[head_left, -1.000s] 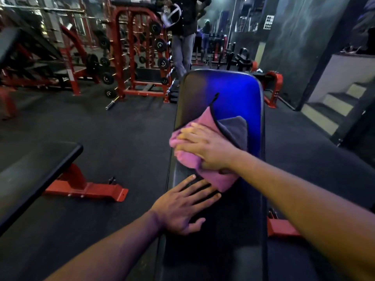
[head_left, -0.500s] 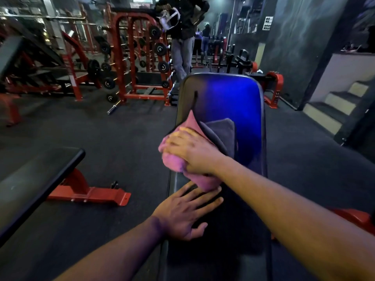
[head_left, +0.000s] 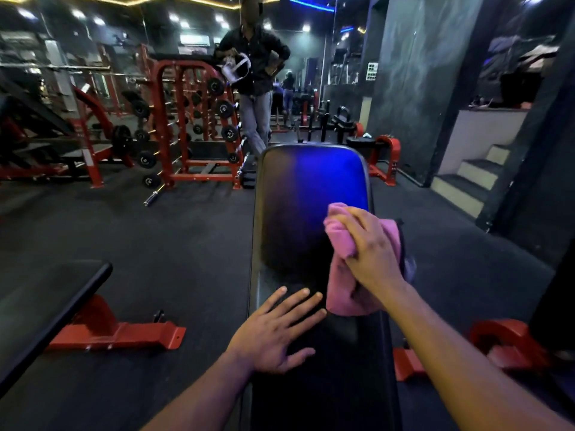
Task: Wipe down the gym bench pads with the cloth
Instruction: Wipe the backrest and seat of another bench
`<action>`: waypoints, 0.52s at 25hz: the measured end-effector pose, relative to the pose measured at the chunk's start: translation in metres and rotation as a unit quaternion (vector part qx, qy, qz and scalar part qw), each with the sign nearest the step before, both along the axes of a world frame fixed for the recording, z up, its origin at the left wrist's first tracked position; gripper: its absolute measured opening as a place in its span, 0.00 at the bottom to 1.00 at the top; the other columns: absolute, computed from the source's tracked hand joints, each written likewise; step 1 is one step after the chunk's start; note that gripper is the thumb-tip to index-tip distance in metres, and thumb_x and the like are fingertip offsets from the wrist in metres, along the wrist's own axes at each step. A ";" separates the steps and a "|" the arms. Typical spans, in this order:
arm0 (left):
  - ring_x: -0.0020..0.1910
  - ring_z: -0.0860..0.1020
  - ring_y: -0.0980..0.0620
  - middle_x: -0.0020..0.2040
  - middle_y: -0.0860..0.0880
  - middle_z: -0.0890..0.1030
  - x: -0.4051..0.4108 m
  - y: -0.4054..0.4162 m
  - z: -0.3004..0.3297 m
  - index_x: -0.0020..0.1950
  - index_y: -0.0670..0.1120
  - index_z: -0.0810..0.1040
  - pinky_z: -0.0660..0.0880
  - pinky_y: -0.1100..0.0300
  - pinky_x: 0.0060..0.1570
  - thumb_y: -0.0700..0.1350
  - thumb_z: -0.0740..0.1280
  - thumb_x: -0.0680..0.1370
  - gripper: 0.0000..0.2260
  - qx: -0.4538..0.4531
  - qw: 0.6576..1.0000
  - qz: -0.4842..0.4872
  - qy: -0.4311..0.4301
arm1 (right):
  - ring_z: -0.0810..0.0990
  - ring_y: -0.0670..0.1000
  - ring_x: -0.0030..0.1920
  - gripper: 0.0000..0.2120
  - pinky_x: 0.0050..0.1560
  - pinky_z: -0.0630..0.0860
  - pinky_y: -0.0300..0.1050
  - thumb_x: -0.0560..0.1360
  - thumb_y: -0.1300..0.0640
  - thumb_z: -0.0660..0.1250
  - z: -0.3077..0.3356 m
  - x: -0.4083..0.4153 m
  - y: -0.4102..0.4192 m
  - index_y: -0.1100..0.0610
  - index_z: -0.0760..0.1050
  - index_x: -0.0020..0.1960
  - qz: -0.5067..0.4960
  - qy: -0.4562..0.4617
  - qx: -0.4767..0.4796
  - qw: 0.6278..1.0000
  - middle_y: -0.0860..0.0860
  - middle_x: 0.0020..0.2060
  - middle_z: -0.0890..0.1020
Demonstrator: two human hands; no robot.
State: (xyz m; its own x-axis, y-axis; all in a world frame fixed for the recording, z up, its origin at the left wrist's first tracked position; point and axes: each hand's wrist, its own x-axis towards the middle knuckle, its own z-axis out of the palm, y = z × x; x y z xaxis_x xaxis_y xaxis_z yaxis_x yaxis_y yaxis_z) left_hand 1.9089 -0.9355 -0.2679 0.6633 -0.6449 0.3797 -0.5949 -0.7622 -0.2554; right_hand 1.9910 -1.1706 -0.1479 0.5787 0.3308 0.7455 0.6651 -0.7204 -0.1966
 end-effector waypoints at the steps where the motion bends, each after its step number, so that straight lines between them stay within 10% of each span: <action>1: 0.84 0.53 0.51 0.85 0.52 0.56 -0.002 -0.004 0.002 0.84 0.54 0.59 0.54 0.43 0.79 0.66 0.56 0.84 0.31 -0.006 1.000 0.013 -0.002 | 0.74 0.58 0.68 0.29 0.70 0.72 0.57 0.71 0.64 0.68 -0.013 -0.009 -0.008 0.55 0.73 0.72 -0.058 0.007 0.012 0.998 0.54 0.71 0.72; 9: 0.84 0.54 0.48 0.85 0.44 0.56 -0.011 -0.020 -0.014 0.83 0.40 0.59 0.59 0.44 0.79 0.50 0.56 0.83 0.29 -0.179 0.975 0.124 -0.035 | 0.70 0.66 0.70 0.26 0.68 0.68 0.70 0.75 0.51 0.62 -0.023 0.008 0.044 0.57 0.65 0.72 -0.270 0.060 -0.081 0.958 0.62 0.70 0.70; 13: 0.84 0.56 0.48 0.84 0.44 0.58 -0.012 -0.023 -0.016 0.82 0.39 0.61 0.56 0.44 0.81 0.49 0.57 0.82 0.29 -0.185 0.974 0.121 -0.053 | 0.71 0.62 0.70 0.30 0.72 0.66 0.64 0.74 0.52 0.59 -0.088 -0.059 0.015 0.57 0.69 0.75 -0.121 0.032 -0.167 0.978 0.58 0.72 0.72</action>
